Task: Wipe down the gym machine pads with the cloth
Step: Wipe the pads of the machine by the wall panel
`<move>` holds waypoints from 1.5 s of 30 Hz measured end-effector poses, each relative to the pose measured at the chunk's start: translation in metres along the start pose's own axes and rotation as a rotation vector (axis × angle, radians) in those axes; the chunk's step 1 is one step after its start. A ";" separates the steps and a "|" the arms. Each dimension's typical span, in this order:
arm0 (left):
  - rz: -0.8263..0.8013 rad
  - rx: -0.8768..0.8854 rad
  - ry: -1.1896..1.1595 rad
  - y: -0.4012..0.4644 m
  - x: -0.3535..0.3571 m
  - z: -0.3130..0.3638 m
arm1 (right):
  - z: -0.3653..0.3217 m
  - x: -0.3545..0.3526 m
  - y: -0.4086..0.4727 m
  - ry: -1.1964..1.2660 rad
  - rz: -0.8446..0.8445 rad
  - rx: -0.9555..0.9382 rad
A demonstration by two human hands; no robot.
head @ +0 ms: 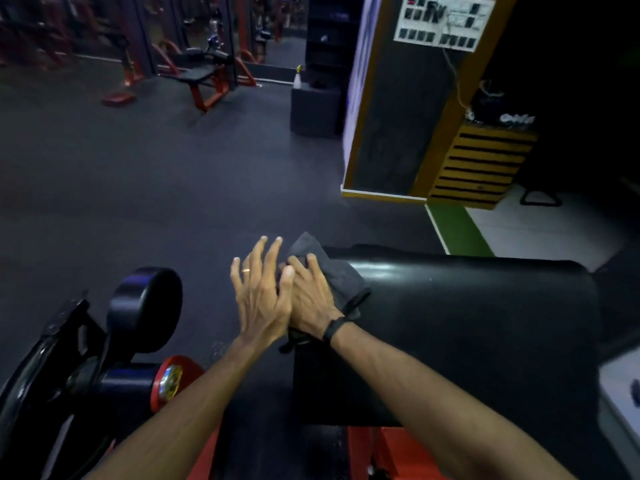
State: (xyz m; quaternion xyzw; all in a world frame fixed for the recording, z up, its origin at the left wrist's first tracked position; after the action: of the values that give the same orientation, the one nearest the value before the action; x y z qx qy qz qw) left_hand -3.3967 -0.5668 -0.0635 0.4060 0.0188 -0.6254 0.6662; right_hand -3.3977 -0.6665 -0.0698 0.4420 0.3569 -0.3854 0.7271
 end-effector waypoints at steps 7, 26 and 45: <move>0.098 0.112 -0.041 0.017 0.015 0.041 | 0.036 -0.002 0.035 0.073 0.013 0.206; -0.478 0.596 0.110 0.019 0.206 0.201 | 0.341 0.016 -0.193 -0.030 0.018 1.230; -0.637 1.241 0.351 0.001 0.275 0.230 | 0.364 0.047 -0.329 0.428 0.295 1.648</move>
State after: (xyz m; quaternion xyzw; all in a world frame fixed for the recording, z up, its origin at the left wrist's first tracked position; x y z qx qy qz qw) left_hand -3.4471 -0.9219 -0.0555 0.7790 -0.1157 -0.6104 0.0848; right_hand -3.5998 -1.1153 -0.1024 0.9333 0.0318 -0.3316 0.1343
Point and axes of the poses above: each hand's wrist, its own y-axis towards the middle knuckle, its own x-axis out of the palm, z = x × y, the point moved 1 cm from there along y, towards the middle knuckle, and after that the axes turned 6 degrees about -y, right-handed, at the moved point
